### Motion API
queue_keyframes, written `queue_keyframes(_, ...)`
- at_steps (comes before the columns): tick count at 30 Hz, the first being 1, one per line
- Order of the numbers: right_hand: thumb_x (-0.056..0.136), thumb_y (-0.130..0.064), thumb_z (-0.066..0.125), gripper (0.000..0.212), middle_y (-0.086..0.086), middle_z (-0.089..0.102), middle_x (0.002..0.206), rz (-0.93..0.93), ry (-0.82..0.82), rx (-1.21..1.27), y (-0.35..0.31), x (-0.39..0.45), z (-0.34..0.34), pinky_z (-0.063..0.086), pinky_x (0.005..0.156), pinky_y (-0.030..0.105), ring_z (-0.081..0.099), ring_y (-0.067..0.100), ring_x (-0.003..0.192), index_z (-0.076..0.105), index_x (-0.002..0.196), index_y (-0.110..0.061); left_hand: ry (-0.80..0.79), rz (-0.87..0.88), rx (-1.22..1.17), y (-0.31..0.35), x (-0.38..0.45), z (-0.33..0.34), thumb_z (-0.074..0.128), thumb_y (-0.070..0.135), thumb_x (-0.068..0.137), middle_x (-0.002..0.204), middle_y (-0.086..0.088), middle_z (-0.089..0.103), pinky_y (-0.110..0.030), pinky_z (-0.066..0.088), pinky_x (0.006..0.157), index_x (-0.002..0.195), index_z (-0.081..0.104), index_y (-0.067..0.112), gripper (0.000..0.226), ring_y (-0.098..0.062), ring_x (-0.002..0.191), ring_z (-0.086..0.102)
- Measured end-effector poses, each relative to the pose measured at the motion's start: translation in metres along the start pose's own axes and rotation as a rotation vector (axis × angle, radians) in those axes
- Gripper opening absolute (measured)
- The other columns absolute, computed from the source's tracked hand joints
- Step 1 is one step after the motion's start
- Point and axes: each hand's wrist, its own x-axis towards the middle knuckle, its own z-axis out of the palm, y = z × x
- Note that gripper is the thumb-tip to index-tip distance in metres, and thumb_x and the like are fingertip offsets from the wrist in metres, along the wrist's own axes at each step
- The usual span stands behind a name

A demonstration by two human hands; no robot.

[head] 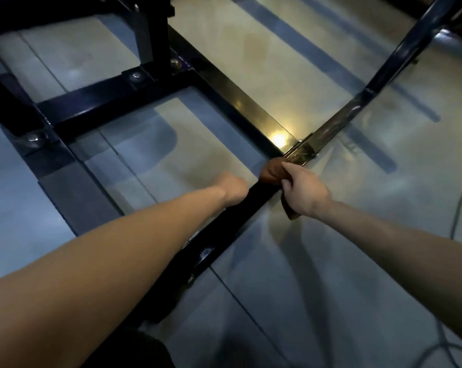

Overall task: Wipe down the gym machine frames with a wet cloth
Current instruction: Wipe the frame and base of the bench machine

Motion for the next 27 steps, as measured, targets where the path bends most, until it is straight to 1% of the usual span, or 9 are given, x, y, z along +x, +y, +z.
queue_keyframes(2,0.103,-0.026,0.049,0.052,0.001,0.050,0.155,-0.109,-0.114,-0.058,-0.002,-0.004,-0.012,0.046,0.111,0.046,0.053,0.028,0.136,0.043,0.155,-0.028,-0.072,-0.043,-0.037,0.001,-0.010,-0.005,0.041,0.006,0.099,0.084,-0.015,0.055,-0.030,0.041,0.068,0.079,0.057,0.009,0.025,-0.026,0.074,0.053)
queue_keyframes(6,0.104,-0.027,0.047,0.050,0.000,0.049,0.154,-0.134,-0.142,-0.097,0.002,0.001,-0.045,0.050,0.107,0.043,0.057,0.027,0.132,0.045,0.153,-0.033,-0.093,-0.094,-0.011,0.007,-0.029,-0.016,0.042,0.008,0.101,0.096,-0.020,0.057,-0.034,0.039,0.074,0.078,0.055,0.010,0.027,-0.028,0.086,0.054)
queue_keyframes(10,0.106,-0.029,0.043,0.055,-0.014,0.025,0.168,-0.307,-0.142,-0.066,0.019,0.002,-0.014,0.055,0.098,0.047,0.062,0.026,0.126,0.032,0.160,-0.039,0.154,-0.017,0.247,0.026,-0.011,0.003,0.046,0.018,0.101,0.124,-0.023,0.066,-0.032,0.042,0.079,0.110,0.067,0.000,0.029,-0.040,0.113,0.063)
queue_keyframes(14,0.105,-0.024,0.048,0.057,-0.013,0.025,0.169,-0.406,0.025,-0.055,0.081,0.028,0.005,0.060,0.080,0.043,0.070,0.030,0.110,0.036,0.159,-0.038,0.289,0.038,0.221,0.046,0.031,0.056,0.039,0.027,0.102,0.123,-0.017,0.066,-0.035,0.045,0.083,0.106,0.062,0.010,0.029,-0.038,0.112,0.061)
queue_keyframes(18,0.107,-0.025,0.046,0.052,-0.006,0.033,0.167,-0.238,0.122,0.026,0.130,0.089,-0.024,0.051,0.102,0.041,0.053,0.028,0.138,0.042,0.158,-0.034,0.396,-0.089,0.151,0.063,0.070,0.106,0.035,0.033,0.102,0.119,-0.015,0.067,-0.042,0.049,0.094,0.110,0.063,0.012,0.037,-0.037,0.109,0.061)
queue_keyframes(20,0.106,-0.026,0.048,0.052,-0.005,0.035,0.167,-0.290,0.102,0.030,0.135,0.100,-0.028,0.048,0.107,0.040,0.051,0.025,0.140,0.044,0.157,-0.032,0.475,-0.221,0.184,0.070,0.081,0.116,0.029,0.036,0.103,0.120,-0.016,0.069,-0.043,0.045,0.102,0.113,0.067,0.009,0.047,-0.036,0.110,0.063)
queue_keyframes(22,0.103,-0.026,0.054,0.053,-0.006,0.039,0.165,-0.462,0.087,0.026,0.136,0.093,-0.018,0.059,0.089,0.042,0.067,0.029,0.119,0.048,0.155,-0.031,0.533,-0.331,0.243,0.075,0.086,0.122,0.025,0.039,0.105,0.121,-0.016,0.069,-0.041,0.039,0.105,0.116,0.070,0.008,0.056,-0.034,0.114,0.063)
queue_keyframes(24,0.099,-0.025,0.056,0.056,-0.008,0.037,0.165,-0.634,0.062,-0.005,0.144,0.083,-0.006,0.058,0.067,0.038,0.073,0.032,0.090,0.048,0.154,-0.032,0.538,-0.423,0.255,0.079,0.089,0.122,0.023,0.041,0.106,0.125,-0.016,0.068,-0.043,0.037,0.106,0.119,0.070,0.008,0.058,-0.034,0.118,0.061)
queue_keyframes(27,0.099,-0.028,0.054,0.062,-0.014,0.027,0.169,-0.622,0.048,-0.033,0.176,0.103,-0.013,0.054,0.065,0.035,0.070,0.030,0.086,0.038,0.158,-0.040,0.443,-0.500,0.152,0.091,0.100,0.115,0.035,0.035,0.103,0.132,-0.017,0.064,-0.047,0.040,0.111,0.122,0.067,0.010,0.044,-0.037,0.123,0.058)
